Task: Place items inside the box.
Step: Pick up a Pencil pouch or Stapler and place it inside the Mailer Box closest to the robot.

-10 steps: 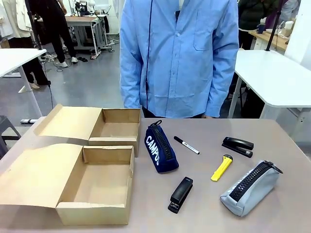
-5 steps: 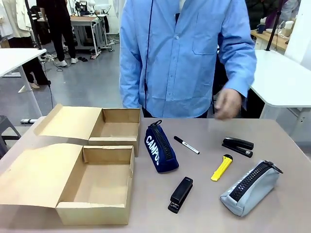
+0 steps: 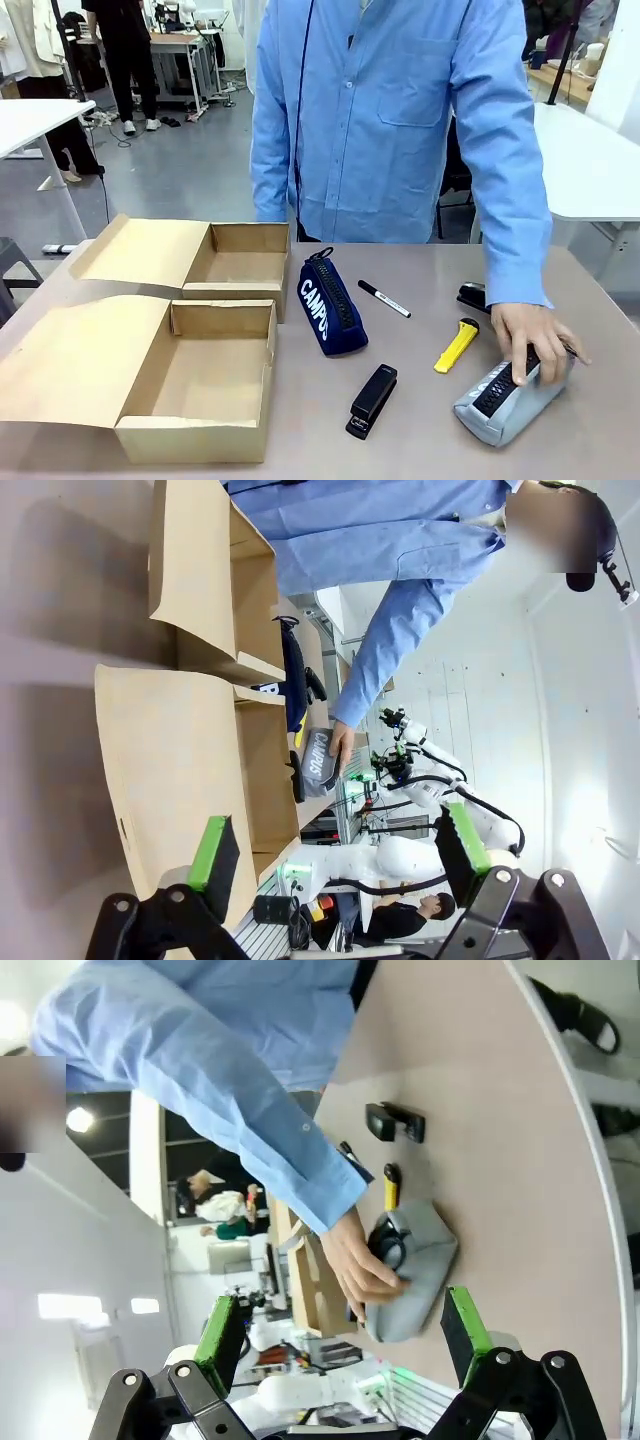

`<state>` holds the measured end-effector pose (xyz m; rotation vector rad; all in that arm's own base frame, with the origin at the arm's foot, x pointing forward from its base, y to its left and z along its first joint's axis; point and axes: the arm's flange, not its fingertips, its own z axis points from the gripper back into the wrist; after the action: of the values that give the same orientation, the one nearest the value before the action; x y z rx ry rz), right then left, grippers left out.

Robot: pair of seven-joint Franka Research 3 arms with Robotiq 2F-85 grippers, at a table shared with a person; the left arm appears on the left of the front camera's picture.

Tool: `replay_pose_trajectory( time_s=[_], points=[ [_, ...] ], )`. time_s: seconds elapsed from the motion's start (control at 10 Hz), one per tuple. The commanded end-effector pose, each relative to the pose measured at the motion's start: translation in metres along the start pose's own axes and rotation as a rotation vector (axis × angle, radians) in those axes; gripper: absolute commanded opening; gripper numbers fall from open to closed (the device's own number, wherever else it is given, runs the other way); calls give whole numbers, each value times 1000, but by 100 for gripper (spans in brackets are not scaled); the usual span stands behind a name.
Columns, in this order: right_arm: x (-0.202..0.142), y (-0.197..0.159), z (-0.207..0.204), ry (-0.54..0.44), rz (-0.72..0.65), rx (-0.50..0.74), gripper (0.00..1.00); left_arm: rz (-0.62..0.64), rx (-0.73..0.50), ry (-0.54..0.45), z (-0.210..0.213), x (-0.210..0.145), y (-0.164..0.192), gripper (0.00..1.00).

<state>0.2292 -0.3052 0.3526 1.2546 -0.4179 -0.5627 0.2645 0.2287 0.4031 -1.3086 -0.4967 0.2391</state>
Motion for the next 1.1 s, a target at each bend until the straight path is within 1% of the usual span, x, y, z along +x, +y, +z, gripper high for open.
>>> replay_pose_trajectory(
  time_s=[0.0,0.4,0.6,0.8,0.9,1.0],
  points=[
    [-1,-13,10,19,39,51,100,-22,-13,3,1,-1,0,100],
    [-1,4,-6,50,125,15,100,-22,-13,3,1,-1,0,100],
    [-10,18,-21,96,191,-4,100,-22,-13,3,1,-1,0,100],
    [-43,62,-64,202,403,-62,100,-22,-13,3,1,-1,0,100],
    [-71,87,-97,295,622,-140,100,-22,-13,3,1,-1,0,100],
    [-105,109,-140,475,931,-198,100,-22,-13,3,1,-1,0,100]
  ],
)
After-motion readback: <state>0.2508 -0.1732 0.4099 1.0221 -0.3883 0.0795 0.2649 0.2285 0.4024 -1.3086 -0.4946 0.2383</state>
